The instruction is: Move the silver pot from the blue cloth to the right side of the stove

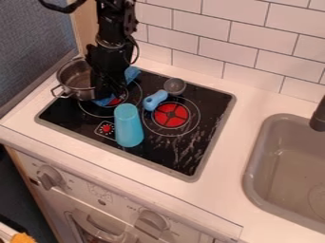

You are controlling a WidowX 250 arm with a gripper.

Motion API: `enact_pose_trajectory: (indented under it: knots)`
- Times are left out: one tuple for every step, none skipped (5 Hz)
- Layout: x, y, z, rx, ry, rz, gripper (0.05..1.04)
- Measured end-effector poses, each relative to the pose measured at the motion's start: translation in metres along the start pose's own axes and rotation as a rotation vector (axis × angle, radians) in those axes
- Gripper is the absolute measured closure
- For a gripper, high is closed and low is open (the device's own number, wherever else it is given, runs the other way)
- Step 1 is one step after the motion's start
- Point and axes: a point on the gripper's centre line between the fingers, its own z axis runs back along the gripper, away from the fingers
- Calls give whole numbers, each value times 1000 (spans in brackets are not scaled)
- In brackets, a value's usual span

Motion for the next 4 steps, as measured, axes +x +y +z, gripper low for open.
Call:
enact_pose_trajectory:
  knots:
    - [-4,14,28,70,-33,36,1010]
    - [-2,7,57,115,-77,37,1010]
    - [7,-7,88,165,-136,-2,1010]
    - [29,-41,109,184,-208,-100,1010]
